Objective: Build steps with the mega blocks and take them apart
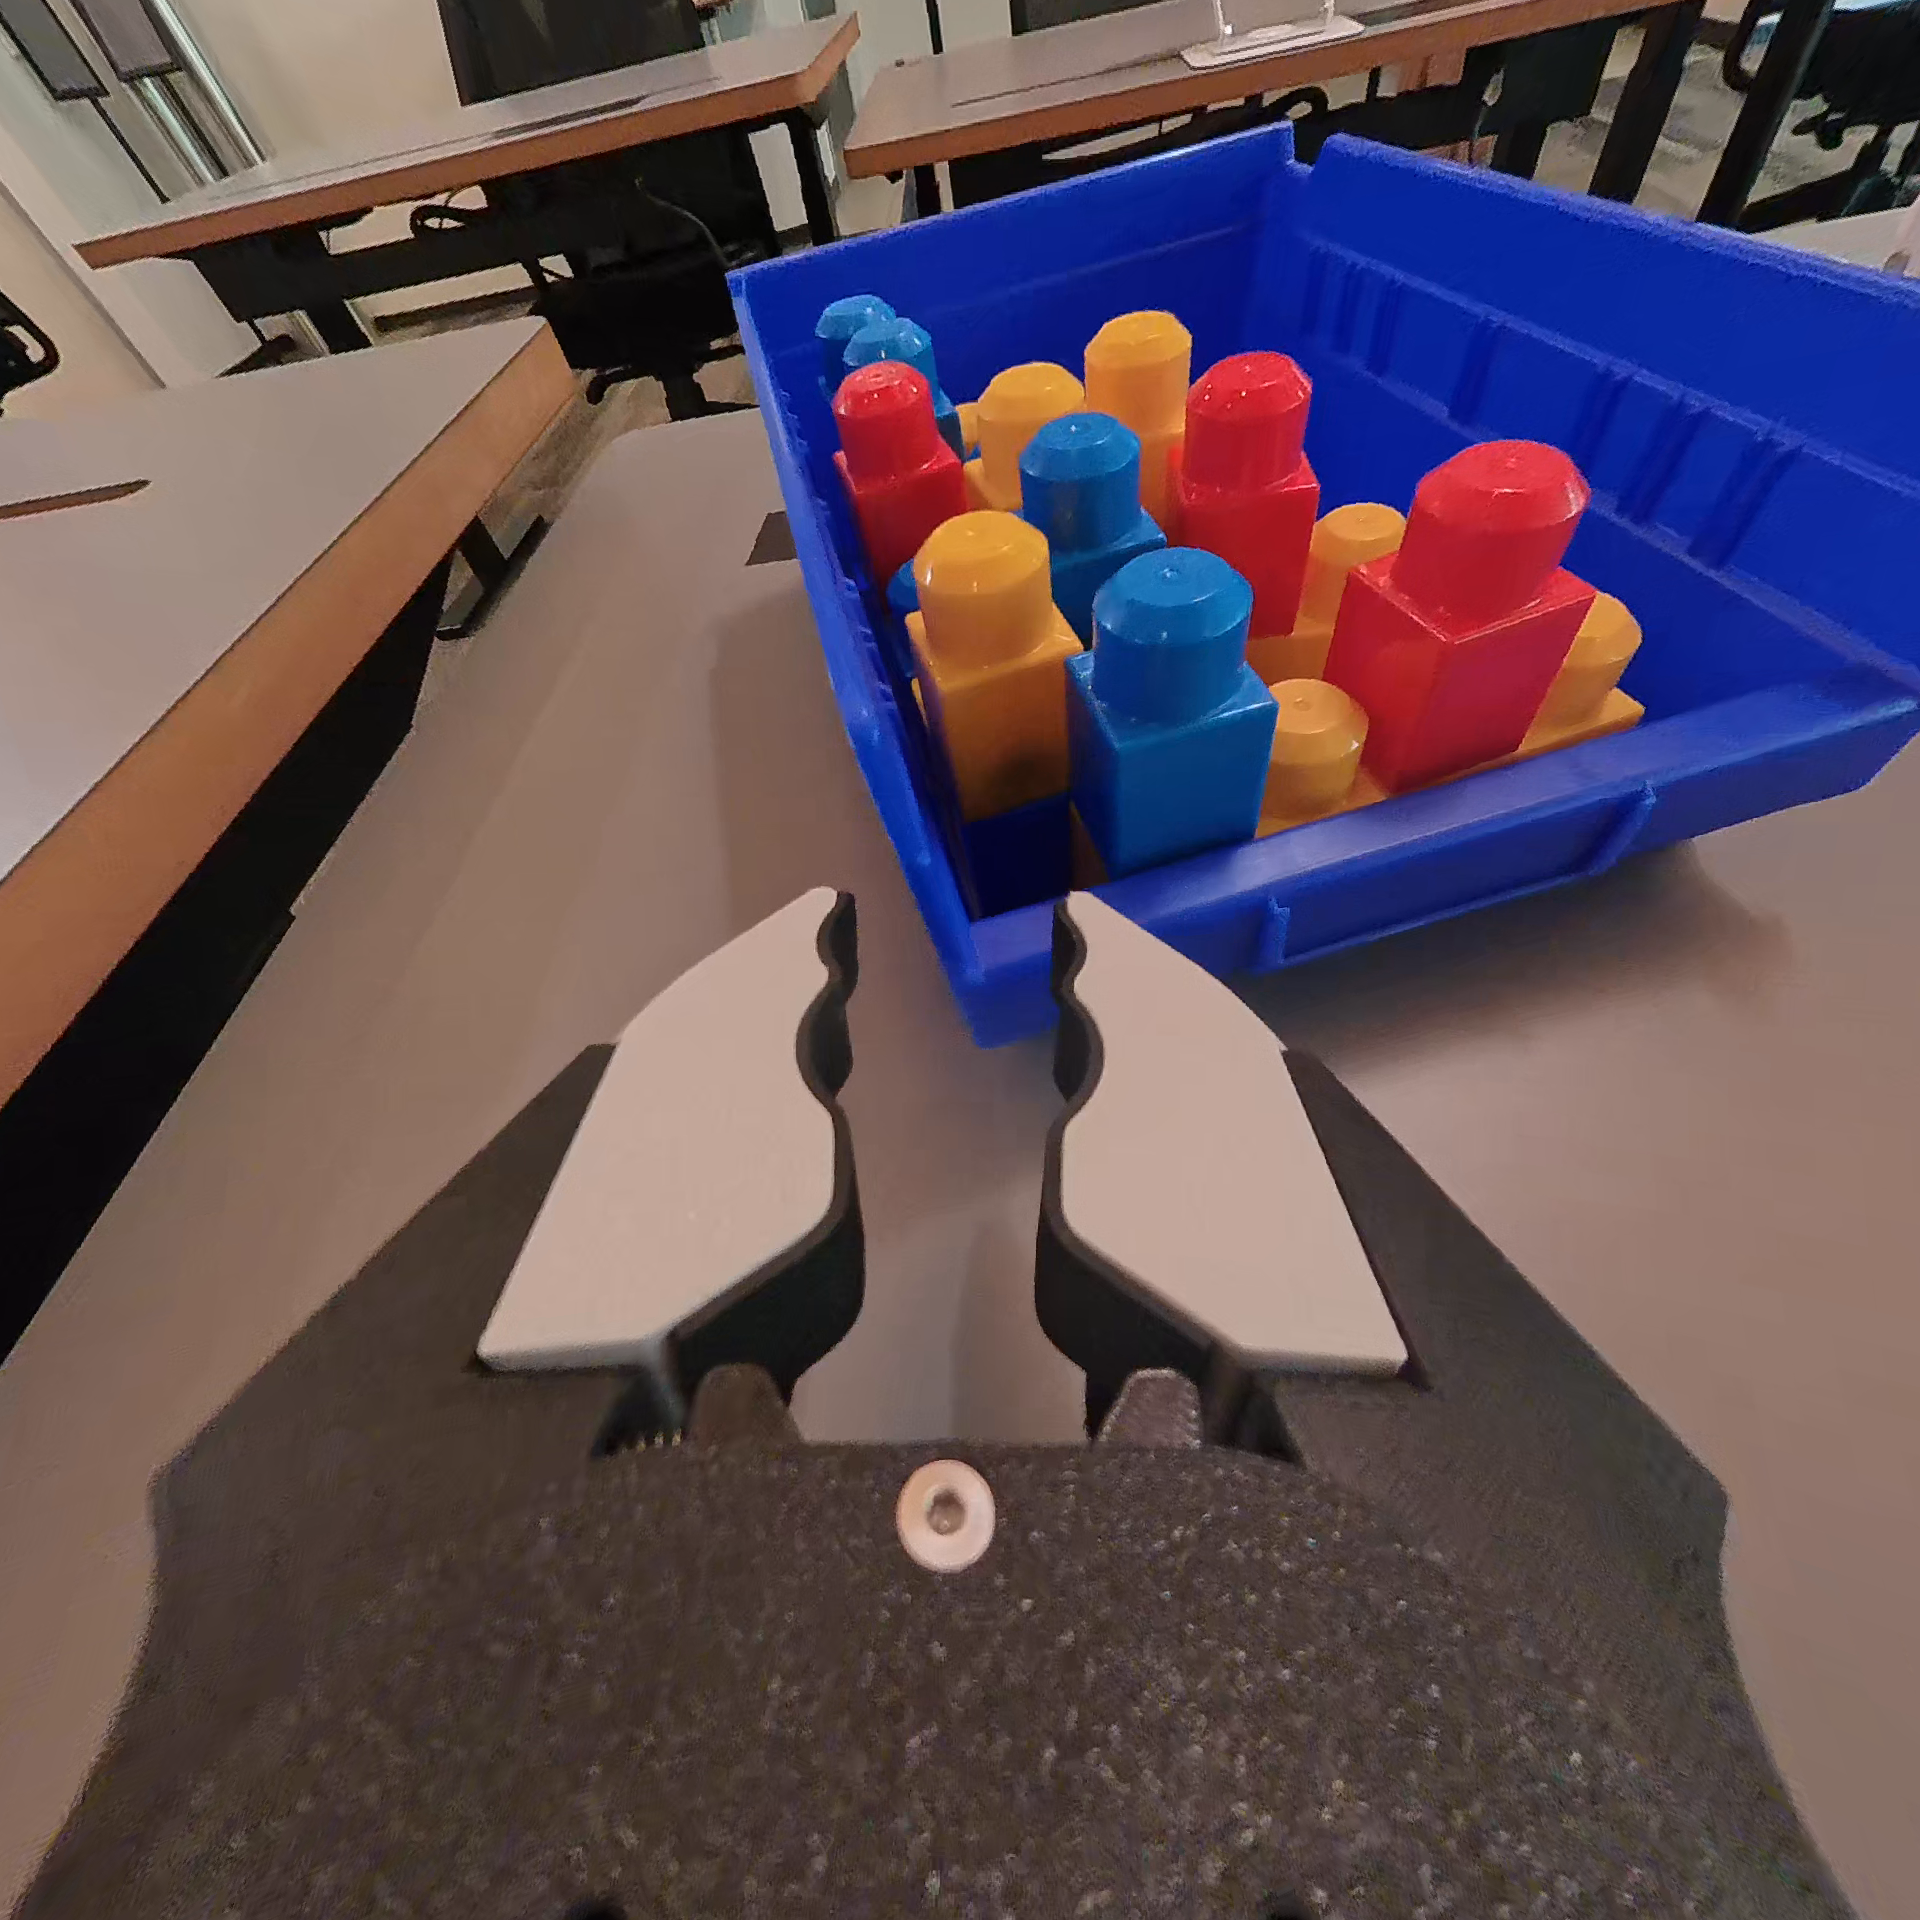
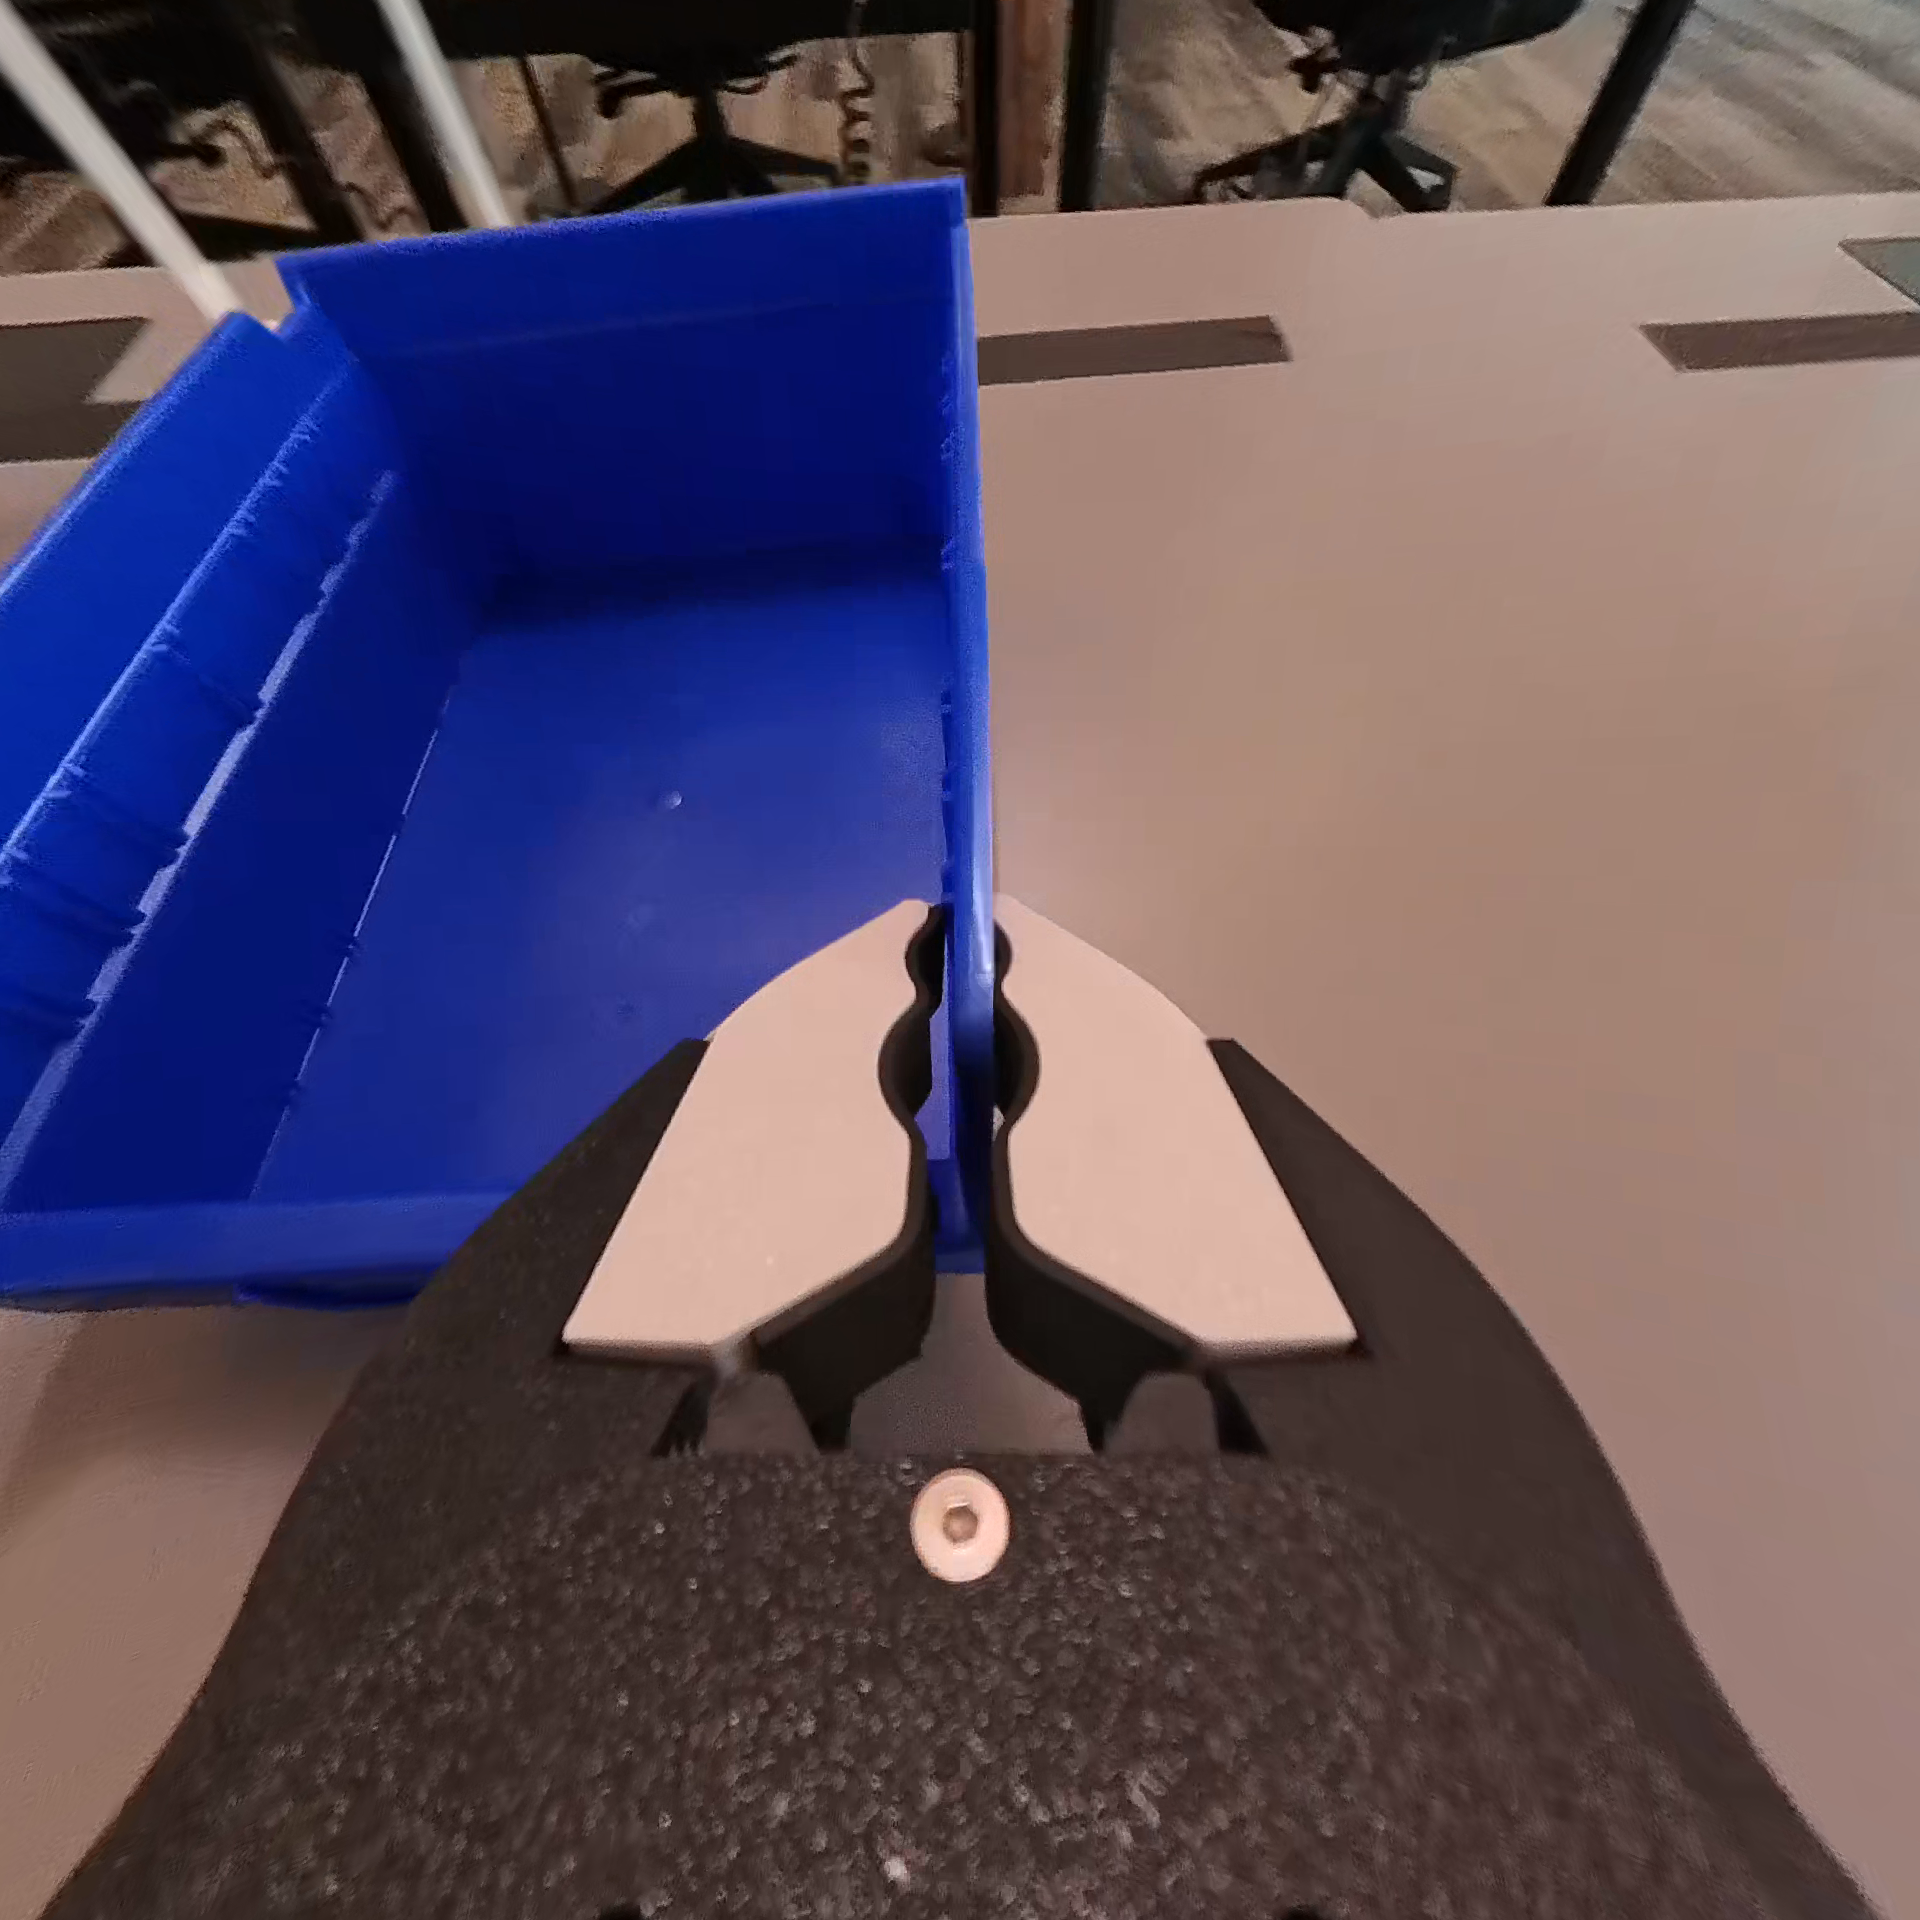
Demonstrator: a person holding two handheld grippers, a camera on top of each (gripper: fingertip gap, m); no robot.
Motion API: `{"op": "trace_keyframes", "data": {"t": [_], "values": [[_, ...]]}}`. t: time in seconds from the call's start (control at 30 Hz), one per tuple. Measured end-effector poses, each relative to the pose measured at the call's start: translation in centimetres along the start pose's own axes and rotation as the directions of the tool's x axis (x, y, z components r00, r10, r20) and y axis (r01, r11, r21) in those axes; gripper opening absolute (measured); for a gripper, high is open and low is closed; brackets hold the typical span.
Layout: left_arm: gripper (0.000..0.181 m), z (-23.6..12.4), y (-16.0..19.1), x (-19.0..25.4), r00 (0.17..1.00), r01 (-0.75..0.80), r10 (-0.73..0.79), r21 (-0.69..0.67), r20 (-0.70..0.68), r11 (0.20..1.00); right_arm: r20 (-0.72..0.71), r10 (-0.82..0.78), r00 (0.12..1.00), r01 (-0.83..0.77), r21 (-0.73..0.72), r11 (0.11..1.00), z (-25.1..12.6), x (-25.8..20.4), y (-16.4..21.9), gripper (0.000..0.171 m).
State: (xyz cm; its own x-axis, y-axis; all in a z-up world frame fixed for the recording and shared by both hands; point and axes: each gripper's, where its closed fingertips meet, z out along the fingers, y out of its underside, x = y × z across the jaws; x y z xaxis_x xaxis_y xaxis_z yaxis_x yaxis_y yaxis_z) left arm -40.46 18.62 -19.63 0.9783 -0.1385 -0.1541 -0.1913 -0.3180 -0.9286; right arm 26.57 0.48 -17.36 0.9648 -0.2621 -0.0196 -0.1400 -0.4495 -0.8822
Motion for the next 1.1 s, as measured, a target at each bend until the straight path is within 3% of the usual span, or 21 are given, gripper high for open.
{"op": "trace_keyframes", "data": {"t": [0.23,0.53,1.1], "values": [[0.033,0.1,0.0,0.2,1.0,0.005,-0.005,0.018,-0.002,1.0,-0.1,0.04,0.994,-0.041,-0.008,0.999,5.7,5.2,-2.5,0.004],[0.03,0.1,0.5,0.1,1.0,-0.024,0.023,0.02,0.017,1.0,-0.121,-0.059,0.991,0.054,-0.04,0.998,12.3,5.6,-4.7,0.005],[0.028,0.2,0.2,0.3,0.999,-0.036,0.035,0.045,0.012,0.998,-0.095,-0.075,0.993,0.075,-0.012,0.997,11.9,5.8,-4.6,0.005]]}}
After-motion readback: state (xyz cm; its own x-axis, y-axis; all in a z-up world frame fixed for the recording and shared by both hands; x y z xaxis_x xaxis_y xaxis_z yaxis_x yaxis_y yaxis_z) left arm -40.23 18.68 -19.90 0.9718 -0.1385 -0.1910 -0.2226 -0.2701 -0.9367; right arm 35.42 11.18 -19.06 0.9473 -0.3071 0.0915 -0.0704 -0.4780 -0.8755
